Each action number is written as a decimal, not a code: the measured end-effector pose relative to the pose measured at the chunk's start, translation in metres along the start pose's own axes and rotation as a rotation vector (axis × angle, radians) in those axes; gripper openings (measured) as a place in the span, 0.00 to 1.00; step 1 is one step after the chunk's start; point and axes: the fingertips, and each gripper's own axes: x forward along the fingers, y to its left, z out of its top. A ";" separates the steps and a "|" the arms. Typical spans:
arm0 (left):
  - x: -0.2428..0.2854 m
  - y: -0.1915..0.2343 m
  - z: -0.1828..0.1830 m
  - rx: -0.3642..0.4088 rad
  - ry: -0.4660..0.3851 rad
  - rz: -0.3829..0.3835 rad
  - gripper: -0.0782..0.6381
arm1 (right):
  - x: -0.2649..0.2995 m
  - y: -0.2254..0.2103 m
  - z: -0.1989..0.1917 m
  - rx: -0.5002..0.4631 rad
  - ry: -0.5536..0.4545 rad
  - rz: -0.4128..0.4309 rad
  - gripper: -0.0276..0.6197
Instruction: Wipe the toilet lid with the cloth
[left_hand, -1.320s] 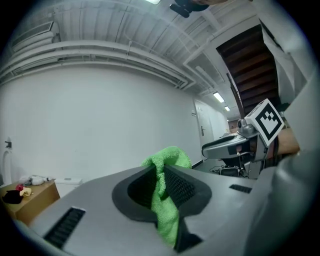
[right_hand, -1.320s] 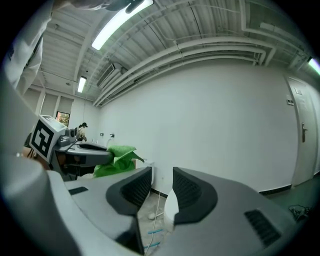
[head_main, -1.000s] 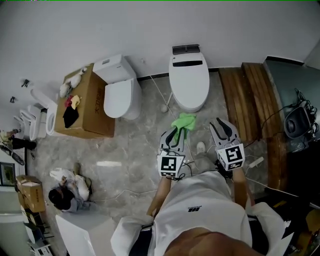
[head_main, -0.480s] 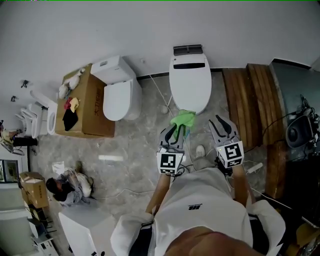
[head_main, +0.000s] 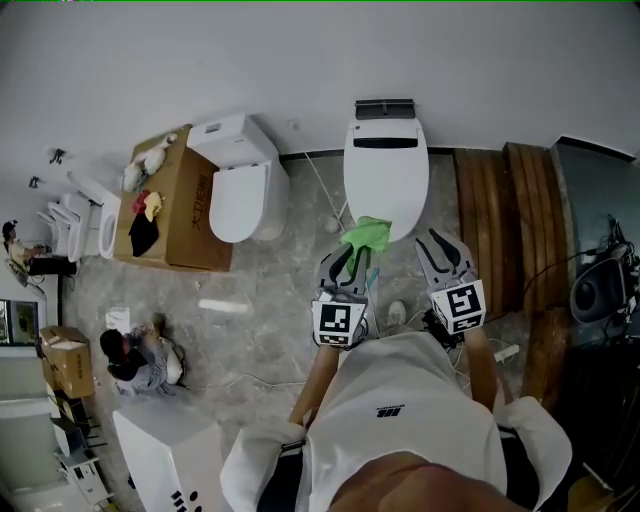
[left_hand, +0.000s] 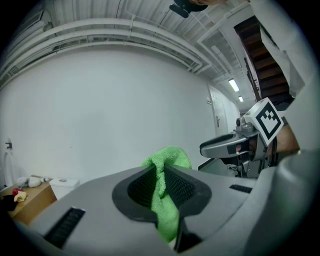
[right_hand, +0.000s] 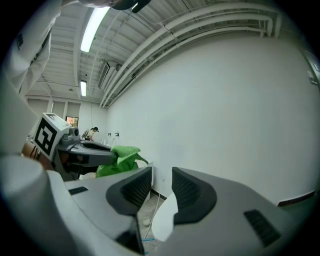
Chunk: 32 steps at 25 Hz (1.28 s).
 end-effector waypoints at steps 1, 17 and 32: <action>0.003 0.000 0.001 0.000 0.002 0.001 0.20 | 0.003 -0.003 0.001 -0.001 -0.001 0.005 0.25; 0.037 0.010 0.007 0.011 -0.010 0.028 0.20 | 0.031 -0.034 0.005 -0.002 -0.007 0.044 0.25; 0.119 0.068 0.004 -0.009 -0.018 -0.001 0.20 | 0.113 -0.082 0.016 0.002 0.012 -0.003 0.25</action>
